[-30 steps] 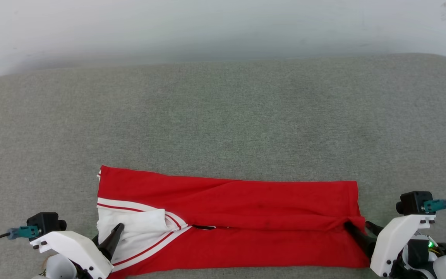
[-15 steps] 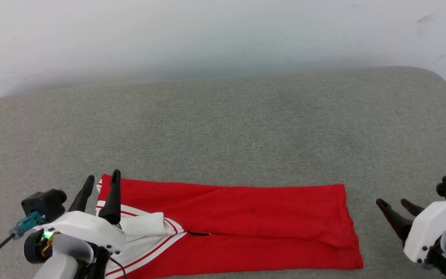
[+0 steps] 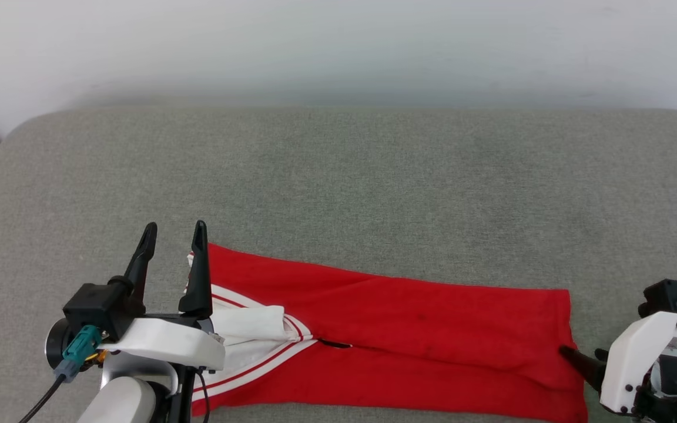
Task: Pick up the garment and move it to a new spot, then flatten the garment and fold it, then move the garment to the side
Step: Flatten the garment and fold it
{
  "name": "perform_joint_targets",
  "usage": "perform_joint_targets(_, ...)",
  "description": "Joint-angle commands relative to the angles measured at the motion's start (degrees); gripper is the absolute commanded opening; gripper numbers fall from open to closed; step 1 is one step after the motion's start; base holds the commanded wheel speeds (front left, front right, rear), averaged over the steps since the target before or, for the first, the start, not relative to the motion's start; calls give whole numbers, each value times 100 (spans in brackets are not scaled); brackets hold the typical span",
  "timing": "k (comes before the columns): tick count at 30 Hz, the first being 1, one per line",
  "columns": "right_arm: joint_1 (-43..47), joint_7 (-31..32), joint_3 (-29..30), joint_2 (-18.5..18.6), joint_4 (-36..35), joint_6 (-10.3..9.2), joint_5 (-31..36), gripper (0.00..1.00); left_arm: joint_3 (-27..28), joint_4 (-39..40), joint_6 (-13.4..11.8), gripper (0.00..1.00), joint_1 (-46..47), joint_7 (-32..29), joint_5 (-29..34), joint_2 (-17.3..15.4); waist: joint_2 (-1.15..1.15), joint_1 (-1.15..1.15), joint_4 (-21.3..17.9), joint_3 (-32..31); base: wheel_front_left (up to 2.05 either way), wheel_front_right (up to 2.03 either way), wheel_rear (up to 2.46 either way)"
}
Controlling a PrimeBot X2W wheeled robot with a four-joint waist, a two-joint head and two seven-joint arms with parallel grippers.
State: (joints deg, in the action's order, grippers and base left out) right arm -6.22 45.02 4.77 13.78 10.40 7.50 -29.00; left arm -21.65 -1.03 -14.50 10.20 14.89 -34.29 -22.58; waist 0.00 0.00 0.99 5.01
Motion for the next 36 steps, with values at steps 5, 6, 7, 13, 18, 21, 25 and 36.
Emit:
perform_joint_targets(5, -217, 100, -125, -233, 671, -2, -33, 100, -20, 219, -87, 100, -82, 37, 302, 52, 0, 0, 233, 255, 0, 0, 0)
perform_joint_targets(6, -220, 141, -167, -261, 834, -2, -54, 100, -28, 239, -92, 100, -97, 38, 339, 49, 0, 0, 252, 275, 0, 0, 0)
perform_joint_targets(7, -220, 141, -167, -261, 834, -2, -54, 100, -28, 239, -92, 100, -97, 38, 339, 49, 0, 0, 252, 275, 0, 0, 0)
perform_joint_targets(13, -260, 462, -413, -473, 1410, 1, -247, 0, -86, 235, -105, 100, -140, 40, 478, 6, 0, 0, 288, 290, 0, 0, 0)
perform_joint_targets(18, -459, 269, -518, -260, 1195, 6, -224, 0, -89, 167, -156, 100, -251, -23, 484, -61, 0, 0, 199, 149, 0, 0, 0)
perform_joint_targets(21, -575, 158, -577, -116, 1030, 5, -204, 0, -100, 131, -171, 100, -305, -61, 483, -97, 0, 0, 112, 46, 0, 0, 0)
perform_joint_targets(25, -649, 74, -568, 76, 940, -2, -181, 0, -98, 143, -249, 100, -394, -109, 507, -146, 0, 0, -44, -64, 0, 0, 0)
perform_joint_targets(36, -463, 6, 567, 284, 817, -2, -12, 0, -105, 279, -349, 100, -517, -183, 481, -208, 0, 0, -383, -154, 0, 0, 0)
